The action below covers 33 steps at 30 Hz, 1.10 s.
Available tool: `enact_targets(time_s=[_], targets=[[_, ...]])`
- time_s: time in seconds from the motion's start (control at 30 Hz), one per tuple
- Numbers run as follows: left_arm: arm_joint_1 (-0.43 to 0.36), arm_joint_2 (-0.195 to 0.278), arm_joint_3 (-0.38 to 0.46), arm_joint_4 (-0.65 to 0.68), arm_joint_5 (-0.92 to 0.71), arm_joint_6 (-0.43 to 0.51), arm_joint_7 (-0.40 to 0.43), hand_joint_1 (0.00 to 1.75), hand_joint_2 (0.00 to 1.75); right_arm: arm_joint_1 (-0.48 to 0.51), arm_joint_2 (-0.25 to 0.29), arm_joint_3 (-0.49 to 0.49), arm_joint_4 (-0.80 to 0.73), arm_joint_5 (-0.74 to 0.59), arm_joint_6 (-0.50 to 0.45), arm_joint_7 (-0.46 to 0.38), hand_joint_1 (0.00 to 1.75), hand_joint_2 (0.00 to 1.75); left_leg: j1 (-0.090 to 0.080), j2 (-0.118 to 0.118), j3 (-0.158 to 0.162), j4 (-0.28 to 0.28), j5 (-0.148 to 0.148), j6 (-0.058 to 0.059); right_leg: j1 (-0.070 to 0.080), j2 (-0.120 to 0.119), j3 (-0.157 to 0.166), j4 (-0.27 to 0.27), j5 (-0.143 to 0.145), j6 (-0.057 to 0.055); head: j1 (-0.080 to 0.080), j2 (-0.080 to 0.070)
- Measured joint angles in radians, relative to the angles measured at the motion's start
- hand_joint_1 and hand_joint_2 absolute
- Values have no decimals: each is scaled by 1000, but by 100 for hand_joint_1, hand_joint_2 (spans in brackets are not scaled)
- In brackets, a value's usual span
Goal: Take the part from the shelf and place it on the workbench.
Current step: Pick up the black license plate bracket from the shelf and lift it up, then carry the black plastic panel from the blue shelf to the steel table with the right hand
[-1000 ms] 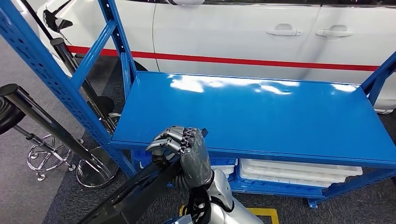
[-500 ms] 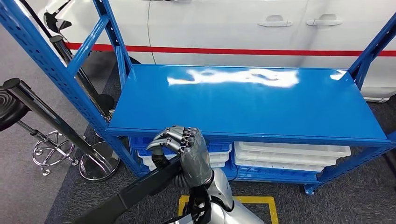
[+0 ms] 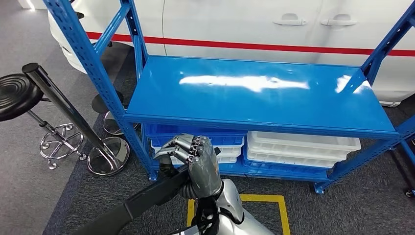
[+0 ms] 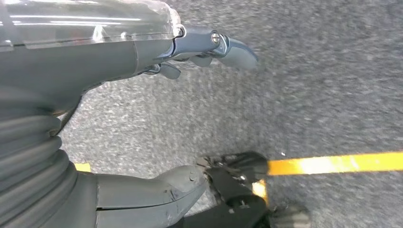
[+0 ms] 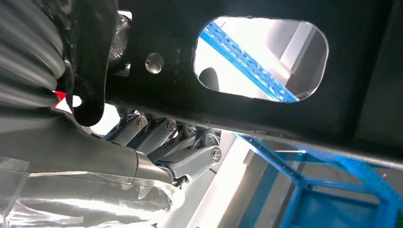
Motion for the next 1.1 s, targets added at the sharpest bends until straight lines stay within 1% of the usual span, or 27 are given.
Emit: enact_targets(time_s=[0.07, 0.1, 0.13, 0.17, 0.2, 0.23, 0.3, 0.33, 0.37, 0.4, 0.43, 0.47, 0.5, 0.57, 0.6, 0.63, 0.67, 0.7, 0.73, 0.8, 0.83, 0.9, 0.93, 0.97, 1.0, 1.07, 1.1], targets=[[2, 0, -1, 0, -6, -1, 3, 0, 175, 13, -1, -3, 4, 11, -8, -2, 175, 175, -2, 1, -34, 2, 26, 6, 0, 1, -25, 121, -97, 5, 0, 0], [3, 0, -1, 0, -10, -2, 6, 0, 175, 21, -3, -5, 7, 17, -11, -4, 175, 175, -2, 2, -52, 4, 39, 5, -1, 1, -28, 171, -113, 7, 0, 0], [5, 0, -2, 0, -15, -4, 9, 0, 175, 31, -4, -9, 9, 24, -12, -5, 175, 175, -3, 3, -71, 7, 50, 3, -1, 0, -17, 195, -104, 7, 0, 0], [7, -1, -3, 0, -20, -6, 12, 0, 175, 41, -5, -14, 12, 32, -13, -7, 175, 175, -3, 4, -89, 11, 61, 1, 0, 0, 10, 186, -78, 7, 0, 0], [9, -2, -5, 0, -24, -8, 14, 0, 175, 50, -6, -19, 14, 40, -13, -8, 175, 175, -3, 4, -105, 15, 71, -1, 0, 0, 53, 144, -51, 4, 0, 0], [10, -3, -7, 0, -28, -10, 16, 0, 175, 59, -6, -24, 15, 45, -14, -8, 175, 175, -3, 4, -119, 21, 80, -5, 1, 1, 110, 77, -41, -1, 0, 0], [12, -6, -14, 0, -35, -12, 20, 0, 175, 76, -6, -32, 16, 49, -14, -8, 175, 175, -5, 3, -136, 29, 96, -15, 6, 1, 206, -58, -60, -13, 0, 0], [13, -8, -17, 0, -38, -12, 22, 0, 175, 85, -6, -34, 17, 48, -14, -8, 175, 175, -4, 3, -139, 30, 104, -21, 9, 2, 229, -96, -73, -19, 0, 0], [15, -9, -20, 0, -40, -12, 25, 0, 175, 96, -6, -36, 18, 48, -14, -7, 175, 175, -5, 3, -142, 28, 114, -28, 12, 2, 232, -111, -72, -24, 0, 0], [17, -10, -22, 0, -41, -12, 26, 0, 175, 106, -7, -38, 20, 48, -14, -8, 175, 175, -5, 2, -144, 25, 123, -34, 11, 1, 224, -110, -63, -31, 0, 0], [19, -11, -24, 0, -43, -12, 27, 0, 175, 114, -7, -39, 23, 48, -14, -8, 175, 175, -4, 1, -150, 30, 114, -40, 8, 0, 214, -112, -52, -39, 0, 0], [21, -11, -25, 0, -43, -12, 27, 0, 175, 119, -7, -39, 25, 48, -14, -8, 175, 175, -3, 0, -161, 49, 85, -45, 6, -1, 200, -114, -38, -48, -1, 0], [23, -11, -25, 0, -43, -12, 28, 0, 175, 123, -7, -40, 26, 48, -13, -8, 175, 175, -1, -1, -174, 88, 36, -50, 3, -3, 185, -115, -23, -55, -1, 0], [23, -11, -26, 0, -45, -12, 30, 0, 175, 130, -7, -43, 28, 48, -10, -4, 175, 175, 1, -2, -201, 212, -71, -59, 4, -4, 150, -114, 5, -60, -1, 0], [23, -11, -27, 0, -47, -13, 33, 0, 175, 134, -7, -45, 29, 48, -6, 1, 175, 175, 1, -2, -206, 272, -95, -62, 4, -5, 132, -112, 18, -59, -1, 0], [23, -11, -27, 0, -51, -13, 35, 0, 175, 138, -7, -47, 29, 49, 0, 6, 175, 175, 1, -2, -201, 311, -91, -64, 5, -6, 114, -109, 30, -58, -1, 0], [24, -11, -29, 0, -55, -14, 39, 0, 175, 143, -8, -49, 30, 49, 7, 12, 175, 175, 1, -2, -179, 319, -67, -64, 5, -7, 96, -105, 41, -56, -1, 0], [25, -11, -30, 0, -59, -14, 41, 0, 175, 149, -10, -52, 30, 50, 15, 17, 175, 175, 1, -2, -141, 291, -37, -62, 5, -7, 79, -100, 52, -54, -1, 0], [25, -11, -32, 0, -63, -14, 41, 0, 175, 156, -13, -55, 30, 49, 23, 20, 175, 175, 1, -2, -84, 229, -20, -58, 5, -7, 63, -94, 61, -51, -1, 0], [23, -12, -39, 0, -68, -14, 40, 0, 175, 168, -20, -60, 29, 44, 39, 21, 175, 175, -3, -3, 33, 71, -40, -48, 7, -8, 44, -84, 77, -42, -1, 0], [22, -13, -42, 0, -69, -14, 38, 0, 175, 173, -23, -62, 29, 39, 46, 19, 175, 175, -6, -4, 67, 17, -58, -42, 7, -8, 40, -82, 86, -36, -1, 0], [21, -18, -46, 0, -69, -13, 32, 0, 175, 183, -30, -66, 30, 25, 58, 14, 175, 175, -9, -3, 74, -16, -60, -29, 7, -10, 37, -87, 106, -23, -1, 0], [21, -21, -46, 0, -67, -13, 30, 0, 175, 188, -34, -68, 30, 17, 63, 11, 175, 175, -8, -1, 66, -18, -48, -21, 5, -8, 33, -86, 103, -17, -1, 0], [21, -24, -47, 0, -66, -12, 28, 0, 175, 194, -38, -70, 29, 9, 68, 8, 175, 175, -7, 2, 56, -21, -34, -11, 4, -5, 25, -71, 80, -12, -1, 0], [21, -27, -47, 0, -64, -10, 28, 0, 175, 201, -42, -73, 29, 3, 72, 7, 175, 175, -4, 5, 43, -24, -20, -3, 3, -2, 13, -37, 38, -8, -1, 0], [20, -30, -48, 0, -61, -8, 33, 0, 175, 213, -51, -78, 29, -6, 76, 3, 175, 175, -5, 8, 11, -21, 6, 7, 0, 0, -16, 79, -69, -3, -1, 0], [21, -31, -48, 0, -59, -7, 37, 0, 175, 219, -55, -80, 29, -6, 76, 0, 175, 175, -6, 8, -6, -18, 18, 7, 0, 0, -27, 140, -100, 0, -1, 0]])
